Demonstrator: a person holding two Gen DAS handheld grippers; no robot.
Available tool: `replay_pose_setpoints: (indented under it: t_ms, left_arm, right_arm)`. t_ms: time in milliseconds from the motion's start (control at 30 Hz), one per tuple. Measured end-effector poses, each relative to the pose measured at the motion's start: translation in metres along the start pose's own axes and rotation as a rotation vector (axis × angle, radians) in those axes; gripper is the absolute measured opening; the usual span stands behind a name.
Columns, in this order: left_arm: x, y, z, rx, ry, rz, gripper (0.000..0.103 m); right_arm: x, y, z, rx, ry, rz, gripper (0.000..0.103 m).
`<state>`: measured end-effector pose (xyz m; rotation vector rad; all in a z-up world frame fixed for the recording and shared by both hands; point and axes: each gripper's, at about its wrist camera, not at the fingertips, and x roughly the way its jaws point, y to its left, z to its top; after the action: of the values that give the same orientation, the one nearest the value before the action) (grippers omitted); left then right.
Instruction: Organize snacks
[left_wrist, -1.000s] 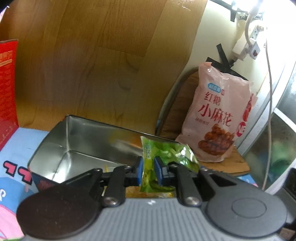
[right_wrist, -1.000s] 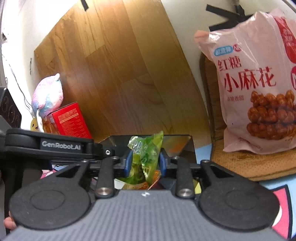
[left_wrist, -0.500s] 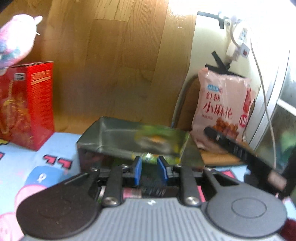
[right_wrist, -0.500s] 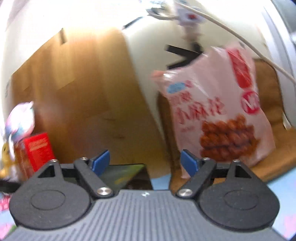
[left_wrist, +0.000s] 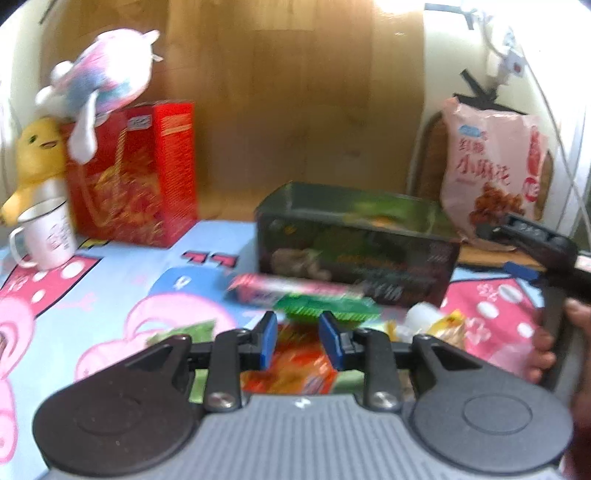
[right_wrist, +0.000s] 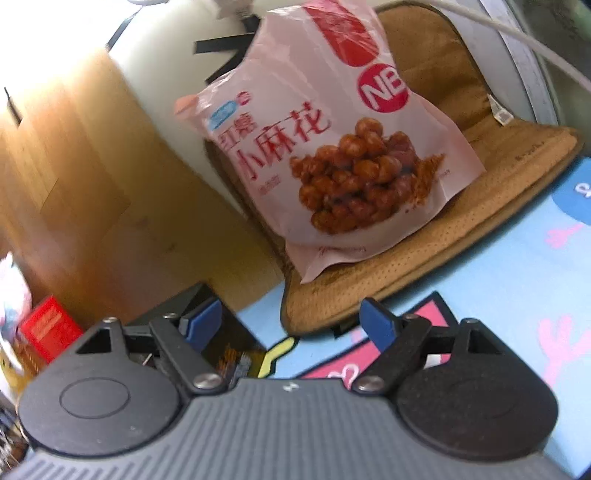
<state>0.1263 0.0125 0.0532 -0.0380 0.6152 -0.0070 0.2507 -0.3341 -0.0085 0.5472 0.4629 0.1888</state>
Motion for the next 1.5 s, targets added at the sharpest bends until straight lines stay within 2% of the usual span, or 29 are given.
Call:
replay_pose_setpoints:
  t_ms: [267,400,600,667,700,867,1033,1167,1200,1500]
  left_arm:
    - [-0.003,0.017,-0.021,-0.013,0.023,0.089,0.027]
    - [-0.003,0.023,-0.027,-0.017,0.032,0.114,0.027]
    - [-0.005,0.033,-0.032,-0.027,0.031,0.145,0.027]
    - [-0.005,0.037,-0.033,-0.032,0.031,0.158,0.027]
    - [-0.005,0.039,-0.033,-0.036,0.03,0.163,0.027]
    - [-0.003,0.05,-0.035,-0.057,0.037,0.179,0.027]
    - [-0.002,0.052,-0.035,-0.053,0.04,0.183,0.027]
    - [-0.003,0.045,-0.03,-0.029,0.03,0.16,0.027]
    - [-0.004,0.041,-0.027,-0.017,0.023,0.155,0.027]
    - [0.001,0.009,-0.016,0.063,-0.006,0.115,0.029]
  right_arm:
    - [-0.044,0.021,-0.033,-0.091,0.072,0.101,0.083]
    - [-0.055,0.037,-0.047,-0.197,0.128,0.165,0.071]
    - [-0.049,0.06,-0.062,-0.344,0.239,0.252,0.058]
    - [-0.046,0.065,-0.067,-0.371,0.322,0.308,0.048]
    - [-0.046,0.069,-0.071,-0.394,0.341,0.316,0.047]
    - [-0.055,0.081,-0.081,-0.472,0.341,0.345,0.047]
    - [-0.061,0.068,-0.072,-0.382,0.272,0.329,0.049]
    - [-0.067,0.06,-0.067,-0.326,0.224,0.318,0.055]
    - [-0.067,0.059,-0.067,-0.322,0.221,0.317,0.059]
    - [-0.072,0.06,-0.067,-0.335,0.201,0.307,0.059]
